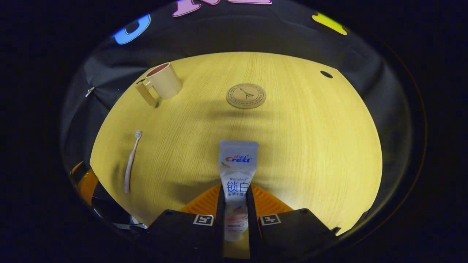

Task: Put the toothbrush and toothpaste on the desktop into the cup, then pick up the cup and place it on the coaster on the desktop.

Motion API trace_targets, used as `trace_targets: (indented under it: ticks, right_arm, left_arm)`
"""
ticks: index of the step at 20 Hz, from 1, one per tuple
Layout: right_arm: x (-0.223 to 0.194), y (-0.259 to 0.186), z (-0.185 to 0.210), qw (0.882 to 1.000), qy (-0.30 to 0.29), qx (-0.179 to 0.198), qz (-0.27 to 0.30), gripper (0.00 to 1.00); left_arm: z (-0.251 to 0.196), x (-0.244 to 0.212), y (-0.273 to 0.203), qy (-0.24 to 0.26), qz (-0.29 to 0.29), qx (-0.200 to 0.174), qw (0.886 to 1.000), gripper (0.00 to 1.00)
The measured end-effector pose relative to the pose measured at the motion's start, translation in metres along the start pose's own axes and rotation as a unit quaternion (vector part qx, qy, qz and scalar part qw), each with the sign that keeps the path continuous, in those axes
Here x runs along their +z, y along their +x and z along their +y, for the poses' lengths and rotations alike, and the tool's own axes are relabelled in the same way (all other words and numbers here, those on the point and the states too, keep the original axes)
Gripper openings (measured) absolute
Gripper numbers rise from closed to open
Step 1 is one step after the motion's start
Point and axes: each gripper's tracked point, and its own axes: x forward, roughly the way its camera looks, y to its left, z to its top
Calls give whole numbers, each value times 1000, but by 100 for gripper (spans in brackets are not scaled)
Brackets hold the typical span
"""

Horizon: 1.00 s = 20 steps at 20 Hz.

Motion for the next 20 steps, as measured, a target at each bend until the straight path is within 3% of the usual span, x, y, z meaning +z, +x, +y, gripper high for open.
trace_targets:
  ticks: [9,12,15,17,18,20]
  right_arm:
    - [9,-46,-35,997,48,-4,-53,31]
    - [6,-53,-45,996,66,-12,-61,31]
    - [1,-54,-51,995,79,-16,-64,31]
    - [-3,-56,-51,995,80,-16,-64,31]
    - [-4,-56,-53,995,80,-17,-65,31]
    - [-6,-59,-56,994,83,-18,-66,31]
  left_arm:
    - [-12,-23,66,-15,124,-44,991,97]
    - [-11,-28,84,4,158,-50,986,89]
    - [-14,-35,96,7,194,-58,979,87]
    - [-18,-40,100,16,212,-63,975,80]
    - [-19,-42,102,22,217,-64,974,70]
    - [-21,-44,105,39,222,-62,972,61]
